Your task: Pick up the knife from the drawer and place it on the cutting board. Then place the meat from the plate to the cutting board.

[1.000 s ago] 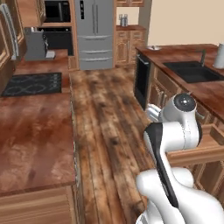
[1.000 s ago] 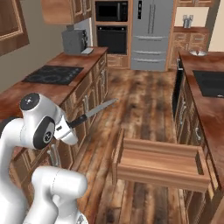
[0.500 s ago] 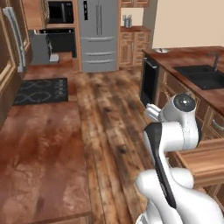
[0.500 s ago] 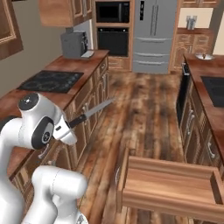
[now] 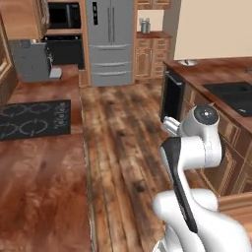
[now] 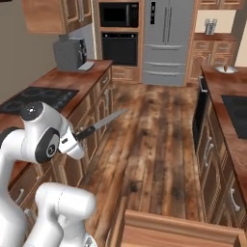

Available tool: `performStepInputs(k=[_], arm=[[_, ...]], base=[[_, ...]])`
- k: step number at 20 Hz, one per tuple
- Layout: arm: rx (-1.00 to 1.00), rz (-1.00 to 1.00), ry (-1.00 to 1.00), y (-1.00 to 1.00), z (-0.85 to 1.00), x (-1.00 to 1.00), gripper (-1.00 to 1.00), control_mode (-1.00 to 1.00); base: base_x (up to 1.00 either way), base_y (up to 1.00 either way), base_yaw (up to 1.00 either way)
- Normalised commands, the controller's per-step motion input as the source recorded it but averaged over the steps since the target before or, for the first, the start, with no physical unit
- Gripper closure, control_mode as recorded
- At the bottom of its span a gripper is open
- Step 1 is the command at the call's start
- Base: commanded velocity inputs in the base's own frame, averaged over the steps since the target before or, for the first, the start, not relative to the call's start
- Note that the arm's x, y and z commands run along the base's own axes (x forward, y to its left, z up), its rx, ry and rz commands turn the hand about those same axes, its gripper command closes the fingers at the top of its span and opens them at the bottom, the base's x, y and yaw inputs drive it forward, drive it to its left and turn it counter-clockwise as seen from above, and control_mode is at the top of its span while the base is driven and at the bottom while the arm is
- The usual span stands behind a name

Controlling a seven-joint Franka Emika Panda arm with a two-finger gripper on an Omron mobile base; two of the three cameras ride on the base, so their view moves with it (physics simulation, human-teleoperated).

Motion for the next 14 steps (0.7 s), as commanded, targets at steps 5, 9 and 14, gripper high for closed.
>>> performStepInputs(k=[5,9,14], arm=[[0.00,0.00,0.00,0.00,0.00,0.00,1.00,1.00],[0.00,0.00,0.00,0.00,0.00,0.00,1.00,1.00],[0.00,0.00,0.00,0.00,0.00,0.00,1.00,1.00]], base=[[0.34,-0.35,0.00],[0.54,0.08,0.00],[0.64,0.69,-0.06]])
